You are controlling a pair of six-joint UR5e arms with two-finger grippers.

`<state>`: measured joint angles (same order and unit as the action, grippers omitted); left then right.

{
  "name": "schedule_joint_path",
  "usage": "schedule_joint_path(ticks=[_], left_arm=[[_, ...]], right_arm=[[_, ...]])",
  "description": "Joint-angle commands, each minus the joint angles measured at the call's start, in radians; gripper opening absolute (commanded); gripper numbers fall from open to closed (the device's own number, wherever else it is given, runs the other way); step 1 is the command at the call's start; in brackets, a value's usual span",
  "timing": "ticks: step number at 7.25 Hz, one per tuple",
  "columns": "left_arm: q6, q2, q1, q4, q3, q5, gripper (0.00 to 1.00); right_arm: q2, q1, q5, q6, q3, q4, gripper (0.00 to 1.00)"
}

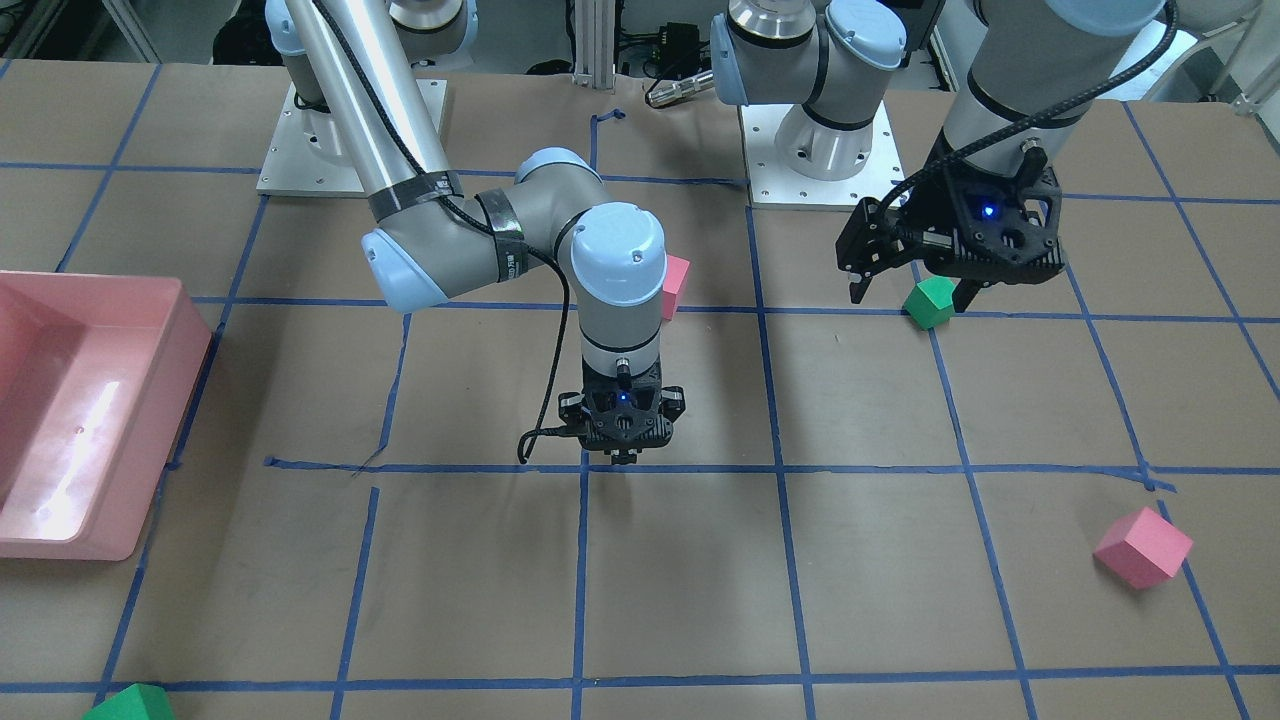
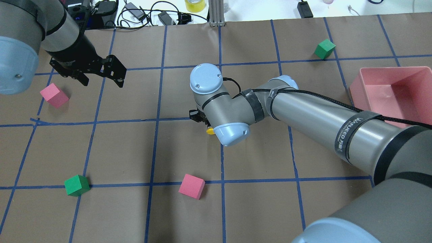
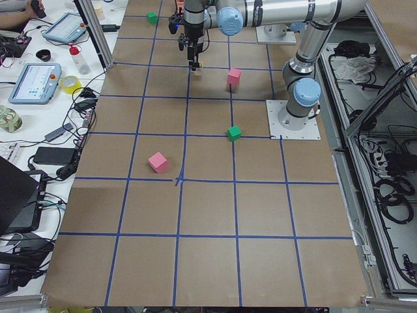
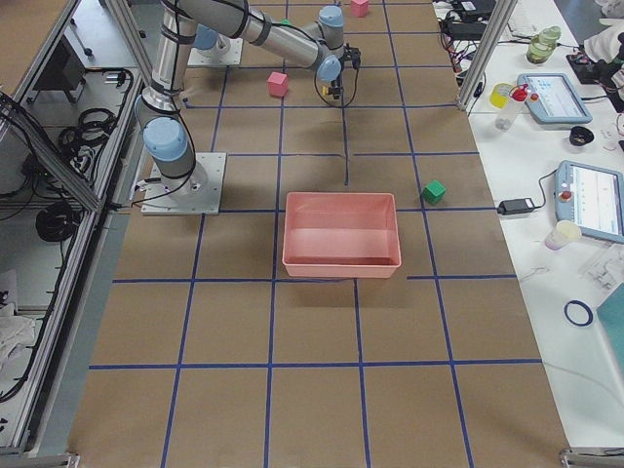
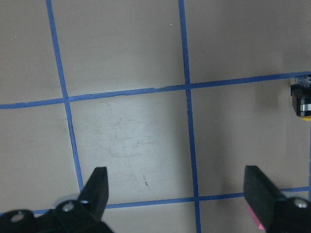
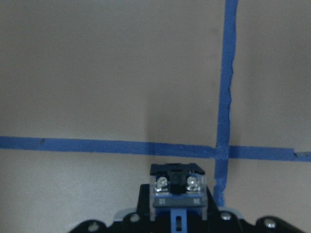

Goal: Align button upright
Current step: 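Carry the switch to the table center and set it down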

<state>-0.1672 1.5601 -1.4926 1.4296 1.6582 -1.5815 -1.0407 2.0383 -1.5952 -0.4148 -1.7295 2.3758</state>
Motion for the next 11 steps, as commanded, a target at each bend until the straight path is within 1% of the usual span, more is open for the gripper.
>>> schedule_joint_path(ticks=[1,3,4,5,6,7,8,9,10,11], left_arm=[[0.0,0.0,0.0,0.0,0.0,0.0,1.0],[0.0,0.0,0.0,0.0,0.0,0.001,1.0],[0.0,0.0,0.0,0.0,0.0,0.002,1.0],[0.0,0.003,0.0,-0.001,0.0,0.002,1.0],[0.002,0.009,0.0,-0.003,-0.002,0.002,1.0],[0.003,0.011,0.0,-0.005,-0.002,0.002,1.0],[0.012,0.009,0.0,-0.003,-0.003,-0.002,1.0],[0.02,0.006,-0.001,-0.002,-0.002,-0.002,1.0],[0.021,0.0,-0.009,0.015,-0.002,-0.002,1.0],[0.018,-0.008,-0.009,0.023,-0.003,-0.003,1.0]], right_arm=[[0.001,0.0,0.0,0.001,-0.008,0.003,0.1],[0.001,0.0,0.001,0.001,-0.027,0.002,0.43],[-0.001,0.0,0.0,0.001,-0.031,0.002,0.51],[-0.002,0.0,0.001,0.002,-0.031,0.003,0.66],[-0.007,-0.001,0.001,0.02,-0.028,0.003,0.77],[-0.033,-0.003,0.004,0.081,-0.015,0.002,0.9],[-0.086,-0.022,-0.002,0.096,-0.009,-0.009,0.99],[-0.151,-0.071,0.001,0.117,-0.008,-0.092,1.0],[-0.212,-0.154,0.032,0.187,-0.008,-0.189,1.0],[-0.288,-0.247,0.072,0.27,0.001,-0.31,1.0]])
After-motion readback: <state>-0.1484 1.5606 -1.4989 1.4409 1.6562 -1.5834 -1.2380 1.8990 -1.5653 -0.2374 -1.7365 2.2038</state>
